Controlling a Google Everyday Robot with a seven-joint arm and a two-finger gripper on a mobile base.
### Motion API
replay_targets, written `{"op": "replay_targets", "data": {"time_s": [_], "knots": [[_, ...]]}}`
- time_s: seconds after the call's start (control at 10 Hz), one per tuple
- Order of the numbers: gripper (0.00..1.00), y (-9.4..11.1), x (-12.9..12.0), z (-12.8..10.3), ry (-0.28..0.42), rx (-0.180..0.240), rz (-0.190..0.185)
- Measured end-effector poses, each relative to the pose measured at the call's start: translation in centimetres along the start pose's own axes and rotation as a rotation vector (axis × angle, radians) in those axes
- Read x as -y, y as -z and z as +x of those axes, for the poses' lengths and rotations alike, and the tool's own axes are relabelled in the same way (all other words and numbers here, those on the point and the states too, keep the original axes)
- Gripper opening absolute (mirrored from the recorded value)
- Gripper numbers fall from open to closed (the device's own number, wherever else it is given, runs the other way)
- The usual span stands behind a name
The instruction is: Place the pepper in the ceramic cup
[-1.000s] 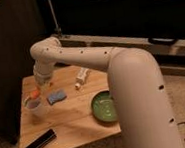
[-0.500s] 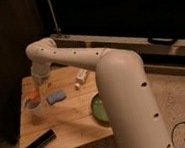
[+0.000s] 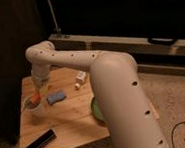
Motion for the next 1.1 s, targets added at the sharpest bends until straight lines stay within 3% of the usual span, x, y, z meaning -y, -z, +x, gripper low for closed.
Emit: {"op": "replay_targets", "data": {"time_s": [0.2,0.6,0.7,1.1], "knots": [[0.34,-0.16,-0.04,0.09,0.0,-0.004,-0.001],[0.75,0.34,0.17,0.27,-0.011,-0.035,0.034],[0.79,0.34,0.18,0.24,-0.012,-0.04,0.038],[0.8,0.39,0.13,0.27,-0.019,-0.05,0.043]]}}
